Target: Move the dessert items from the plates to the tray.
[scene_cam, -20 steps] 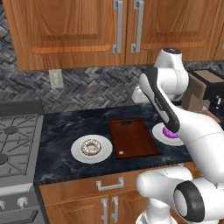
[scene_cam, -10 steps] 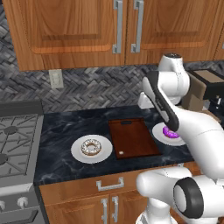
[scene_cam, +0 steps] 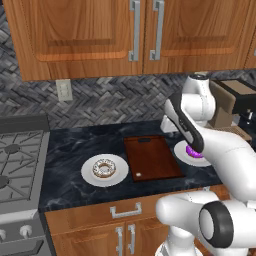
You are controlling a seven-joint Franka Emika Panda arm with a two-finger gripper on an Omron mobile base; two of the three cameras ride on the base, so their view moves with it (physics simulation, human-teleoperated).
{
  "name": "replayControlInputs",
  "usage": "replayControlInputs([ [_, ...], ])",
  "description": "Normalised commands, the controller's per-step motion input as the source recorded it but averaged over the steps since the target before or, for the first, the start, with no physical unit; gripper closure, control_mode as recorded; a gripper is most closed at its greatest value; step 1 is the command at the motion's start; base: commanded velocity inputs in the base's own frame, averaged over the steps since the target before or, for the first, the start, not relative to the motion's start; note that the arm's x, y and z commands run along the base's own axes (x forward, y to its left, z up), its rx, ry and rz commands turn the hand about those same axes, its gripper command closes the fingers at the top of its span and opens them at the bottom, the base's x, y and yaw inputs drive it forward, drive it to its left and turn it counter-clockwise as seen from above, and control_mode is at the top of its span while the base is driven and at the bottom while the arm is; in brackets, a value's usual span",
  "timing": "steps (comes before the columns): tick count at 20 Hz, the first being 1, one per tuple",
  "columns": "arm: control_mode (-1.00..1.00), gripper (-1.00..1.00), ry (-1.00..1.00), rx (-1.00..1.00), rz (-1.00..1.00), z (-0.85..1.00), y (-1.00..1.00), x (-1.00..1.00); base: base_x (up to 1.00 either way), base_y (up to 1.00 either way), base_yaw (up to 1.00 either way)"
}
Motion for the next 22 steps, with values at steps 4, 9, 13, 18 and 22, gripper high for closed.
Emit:
replayControlInputs([
  [4,-1.00,-1.00,-0.02,0.00,0.00,-0.04,-0.03,0.46,0.00,0.00,0.00],
  [9,-1.00,-1.00,0.04,0.00,0.05,-0.01,-0.23,0.47,0.00,0.00,0.00],
  [13,-1.00,-1.00,0.01,0.04,0.00,-0.16,-0.31,0.33,0.00,0.00,0.00],
  [18,-1.00,-1.00,0.00,0.00,0.00,-0.39,-0.45,0.21,0.00,0.00,0.00],
  [22,-1.00,-1.00,0.00,-0.05,-0.05,-0.66,-0.19,0.12,0.00,0.00,0.00],
])
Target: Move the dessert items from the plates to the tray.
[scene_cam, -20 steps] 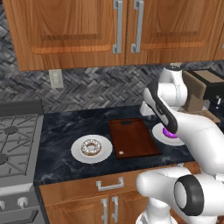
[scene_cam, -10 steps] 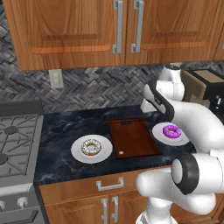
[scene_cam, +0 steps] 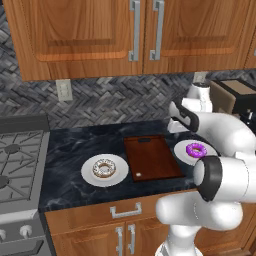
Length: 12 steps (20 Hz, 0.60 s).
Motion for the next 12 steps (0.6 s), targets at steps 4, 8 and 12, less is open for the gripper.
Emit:
replayControlInputs([
  [4,-1.00,-1.00,0.02,0.00,-0.04,-0.25,-0.29,0.16,0.00,0.00,0.00],
  [8,-1.00,-1.00,0.10,0.00,-0.07,-0.17,-0.57,0.40,0.00,0.00,0.00],
  [12,-1.00,-1.00,0.00,0.00,-0.07,-0.16,-0.36,0.32,0.00,0.00,0.00],
])
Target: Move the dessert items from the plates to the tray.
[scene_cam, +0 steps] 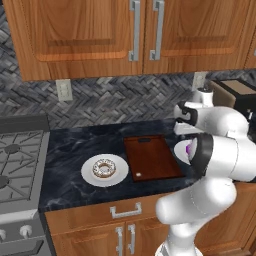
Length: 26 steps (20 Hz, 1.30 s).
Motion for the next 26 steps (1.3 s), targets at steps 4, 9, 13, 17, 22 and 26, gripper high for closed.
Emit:
replayControlInputs([
  [4,-1.00,-1.00,0.00,0.00,-0.05,-0.14,-0.19,0.33,0.00,0.00,0.00],
  [9,-1.00,-1.00,0.00,0.00,-0.03,-0.30,0.00,0.29,0.00,0.00,0.00],
  [13,-1.00,-1.00,0.01,0.00,0.00,-0.45,-0.12,0.27,0.00,0.00,0.00],
  [17,-1.00,-1.00,0.03,0.00,-0.01,-0.46,-0.27,0.03,0.00,0.00,0.00],
  [22,-1.00,-1.00,0.00,0.00,-0.02,-0.27,-0.14,0.00,0.00,0.00,0.00],
  [26,-1.00,-1.00,0.00,0.00,0.00,-0.17,0.00,-0.01,0.00,0.00,0.00],
])
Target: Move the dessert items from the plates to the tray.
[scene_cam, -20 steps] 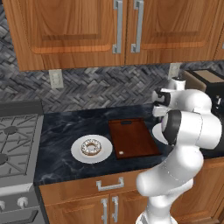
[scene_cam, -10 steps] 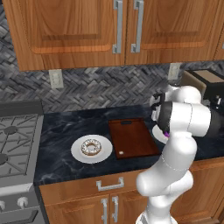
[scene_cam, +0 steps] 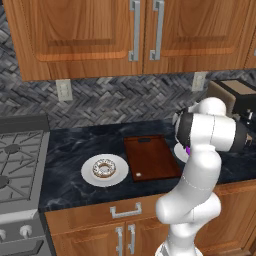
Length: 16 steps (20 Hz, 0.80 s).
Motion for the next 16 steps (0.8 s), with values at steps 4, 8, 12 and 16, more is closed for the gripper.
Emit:
replayControlInputs([
  [4,-1.00,-1.00,0.00,0.00,0.00,-0.14,0.00,0.00,0.00,0.00,0.00],
  [8,-1.00,-1.00,0.04,0.00,0.00,-0.23,0.00,-0.01,0.00,0.00,0.00],
  [12,-1.00,-1.00,0.04,0.00,0.00,-0.21,0.00,0.00,0.00,0.00,0.00],
  [16,-1.00,-1.00,0.03,0.00,0.00,-0.18,0.00,-0.06,0.00,0.00,0.00],
])
